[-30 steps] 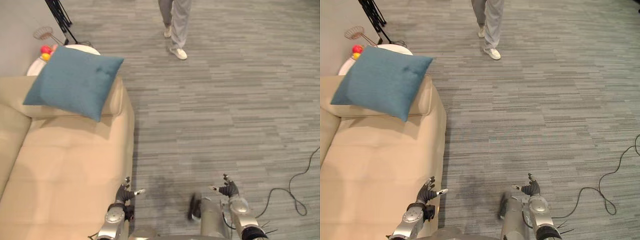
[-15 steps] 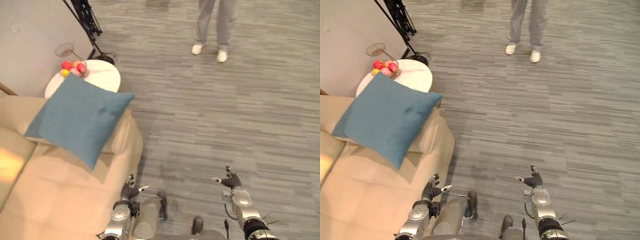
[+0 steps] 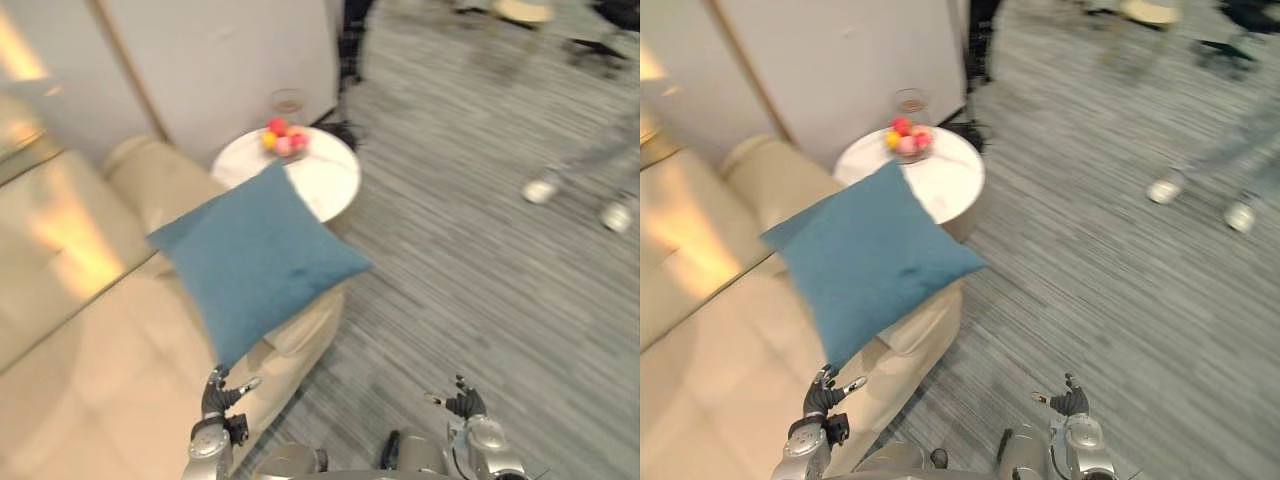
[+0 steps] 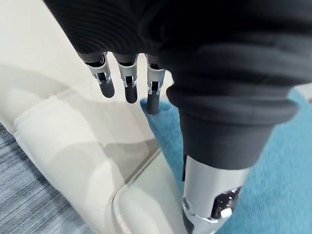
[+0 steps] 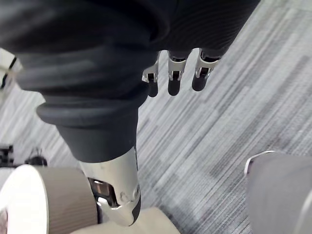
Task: Pick up cushions and gather them together orderly.
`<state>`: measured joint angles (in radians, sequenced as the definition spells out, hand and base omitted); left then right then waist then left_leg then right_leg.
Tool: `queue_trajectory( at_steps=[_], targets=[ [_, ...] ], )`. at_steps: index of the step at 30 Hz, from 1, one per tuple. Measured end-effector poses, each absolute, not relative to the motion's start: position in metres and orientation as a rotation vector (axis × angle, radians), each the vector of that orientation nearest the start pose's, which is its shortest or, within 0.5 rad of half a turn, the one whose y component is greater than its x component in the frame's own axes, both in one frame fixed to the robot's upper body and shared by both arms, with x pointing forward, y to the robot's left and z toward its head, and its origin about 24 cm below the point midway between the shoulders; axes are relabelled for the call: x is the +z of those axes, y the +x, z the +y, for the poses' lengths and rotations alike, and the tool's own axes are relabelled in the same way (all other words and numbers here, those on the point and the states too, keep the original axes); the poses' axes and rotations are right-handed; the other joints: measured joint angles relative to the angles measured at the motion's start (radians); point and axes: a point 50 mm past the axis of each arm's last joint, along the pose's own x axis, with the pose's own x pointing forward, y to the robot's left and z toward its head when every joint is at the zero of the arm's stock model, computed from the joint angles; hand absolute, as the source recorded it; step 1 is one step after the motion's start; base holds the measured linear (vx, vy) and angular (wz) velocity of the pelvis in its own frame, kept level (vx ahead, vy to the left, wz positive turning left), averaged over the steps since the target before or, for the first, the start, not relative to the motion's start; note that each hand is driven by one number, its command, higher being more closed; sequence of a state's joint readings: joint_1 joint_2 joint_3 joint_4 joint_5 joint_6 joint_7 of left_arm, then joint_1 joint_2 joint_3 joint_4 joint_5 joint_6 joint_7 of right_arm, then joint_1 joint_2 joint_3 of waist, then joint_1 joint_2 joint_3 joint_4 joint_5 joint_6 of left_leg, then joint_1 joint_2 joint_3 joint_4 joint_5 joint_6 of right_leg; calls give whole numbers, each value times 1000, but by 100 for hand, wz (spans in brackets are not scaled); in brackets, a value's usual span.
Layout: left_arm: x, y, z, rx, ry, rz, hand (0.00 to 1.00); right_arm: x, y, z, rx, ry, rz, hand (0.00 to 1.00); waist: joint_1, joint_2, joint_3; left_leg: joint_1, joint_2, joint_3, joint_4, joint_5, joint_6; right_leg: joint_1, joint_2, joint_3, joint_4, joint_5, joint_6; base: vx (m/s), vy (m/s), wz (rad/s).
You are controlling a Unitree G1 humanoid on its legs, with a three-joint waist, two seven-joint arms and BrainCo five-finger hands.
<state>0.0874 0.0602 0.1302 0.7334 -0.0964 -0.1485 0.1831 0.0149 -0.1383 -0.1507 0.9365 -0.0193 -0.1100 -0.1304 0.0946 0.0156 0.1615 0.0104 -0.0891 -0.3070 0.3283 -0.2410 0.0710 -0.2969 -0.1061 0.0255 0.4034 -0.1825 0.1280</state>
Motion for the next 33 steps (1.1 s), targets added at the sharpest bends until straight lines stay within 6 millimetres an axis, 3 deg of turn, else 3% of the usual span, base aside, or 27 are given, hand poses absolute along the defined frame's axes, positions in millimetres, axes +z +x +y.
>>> queue_trajectory(
  at_steps=[2, 3, 4, 6, 7, 8, 9, 10, 11, 12, 13, 15, 18, 21, 23, 24, 25, 27, 28, 30, 31, 33],
  targets=[
    [-112, 159, 210, 407, -1, 651, 0, -133, 145, -222, -312, -117, 837, 0, 1, -44, -14, 1, -25, -81, 42, -39, -61, 28, -7, 72, -160, 127, 2, 388, -367, 209],
    [-113, 159, 208, 414, -11, 653, 0, -134, 143, -221, -316, -106, 844, 0, -2, -39, -21, 2, -23, -109, 70, -75, -97, 38, -17, 36, -144, 189, 7, 343, -363, 191],
    [-113, 158, 198, 408, -46, 646, 0, -131, 147, -225, -331, -101, 824, 0, 8, -6, -32, -24, 26, -100, 96, -79, -125, 60, -7, -42, -144, 177, -17, 318, -352, 165],
    [-114, 156, 189, 394, -68, 653, 0, -120, 165, -228, -346, -90, 749, 0, 2, 12, -33, -51, 83, 1, 93, -61, -158, 101, -4, -131, -171, 161, -41, 207, -291, 139],
    [-115, 155, 186, 376, -67, 660, 0, -116, 170, -229, -355, -80, 715, 0, -2, 0, -26, -74, 115, 107, 91, -38, -196, 132, -16, -193, -190, 157, -47, 135, -243, 146],
    [-115, 157, 184, 363, -65, 655, 0, -116, 170, -231, -365, -75, 710, 0, -3, -3, -23, -88, 139, 196, 86, -38, -196, 155, -26, -227, -202, 155, -51, 78, -170, 158],
    [-114, 160, 180, 330, -57, 649, 0, -116, 167, -234, -380, -64, 714, 0, -8, -6, -22, -94, 179, 351, 50, -40, -190, 186, -42, -275, -215, 152, -56, 47, -91, 154],
    [-112, 165, 177, 297, -47, 639, 0, -116, 166, -238, -406, -51, 711, 0, -25, -4, -23, -96, 213, 503, -3, -6, -164, 205, -57, -326, -222, 149, -52, 37, -48, 146],
    [-112, 166, 176, 283, -39, 637, 0, -115, 167, -241, -411, -52, 707, 0, -29, 1, -26, -100, 222, 565, -26, 28, -140, 208, -61, -349, -224, 143, -44, 26, 15, 108],
    [-111, 167, 179, 277, -20, 636, 0, -114, 168, -241, -414, -51, 705, 0, -22, -7, -26, -101, 209, 588, -39, 37, -115, 206, -75, -358, -231, 143, -40, -17, 72, 56],
    [-112, 165, 188, 281, 9, 646, 0, -116, 169, -232, -396, -30, 708, 0, -22, -30, -25, -110, 198, 587, -40, 43, -107, 203, -83, -361, -240, 150, -30, -33, 74, 27],
    [-115, 159, 195, 282, 40, 672, 0, -121, 164, -226, -393, -11, 734, 0, -24, -47, -31, -110, 187, 584, -42, 44, -105, 206, -84, -356, -247, 153, -25, -45, 63, 3],
    [-116, 157, 200, 272, 71, 680, 0, -127, 155, -227, -418, 11, 776, 0, -29, -56, -32, -83, 156, 607, -58, 41, -94, 179, -126, -329, -168, 123, -10, -45, 74, -12],
    [-121, 151, 201, 263, 88, 710, 0, -129, 150, -229, -423, 7, 797, 0, -40, -52, -30, -30, 124, 629, -86, 5, -55, 97, -185, -278, 61, 88, -8, -91, 65, -22],
    [-121, 147, 206, 249, 107, 719, 0, -130, 149, -229, -423, 6, 809, 0, -84, -61, -28, 10, 103, 611, -117, 6, -52, 38, -204, -211, 218, 111, -42, -15, 50, 15],
    [-121, 147, 209, 249, 120, 721, 0, -130, 145, -231, -427, 2, 816, 0, -94, -60, -28, 27, 109, 602, -124, 6, -50, 11, -186, -172, 261, 110, -63, 35, 2, 10],
    [-120, 148, 212, 253, 127, 718, 0, -131, 143, -232, -430, 2, 821, 0, -100, -51, -26, 35, 118, 601, -125, 5, -49, 10, -160, -151, 251, 80, -57, 121, -43, 8],
    [-115, 156, 222, 265, 153, 694, 0, -130, 143, -234, -435, -4, 815, 0, -108, -59, -29, 36, 153, 580, -128, 13, -52, 9, -45, -83, 135, 25, -56, 182, -125, 16],
    [-111, 164, 230, 272, 172, 675, 0, -127, 144, -240, -444, -15, 803, 0, -112, -62, -32, 40, 169, 575, -143, 28, -75, 9, 19, -54, 25, 36, -56, 208, -164, 34],
    [-104, 173, 239, 281, 196, 644, 0, -119, 147, -250, -474, -26, 754, 0, -135, -95, -42, 41, 147, 554, -150, 34, -96, 26, 39, -29, -119, 163, -87, 223, -137, 35],
    [-101, 182, 239, 294, 178, 623, 0, -104, 157, -269, -516, -63, 681, 0, -140, -70, -29, 56, 169, 540, -158, 40, -119, 40, 56, -39, -111, 164, -96, 197, -97, 11],
    [-95, 190, 241, 310, 170, 596, 0, -82, 172, -285, -535, -109, 569, 0, -140, -32, -29, 69, 188, 544, -187, 42, -126, 48, 81, -33, -140, 164, -98, 211, -95, -17]
  ],
)
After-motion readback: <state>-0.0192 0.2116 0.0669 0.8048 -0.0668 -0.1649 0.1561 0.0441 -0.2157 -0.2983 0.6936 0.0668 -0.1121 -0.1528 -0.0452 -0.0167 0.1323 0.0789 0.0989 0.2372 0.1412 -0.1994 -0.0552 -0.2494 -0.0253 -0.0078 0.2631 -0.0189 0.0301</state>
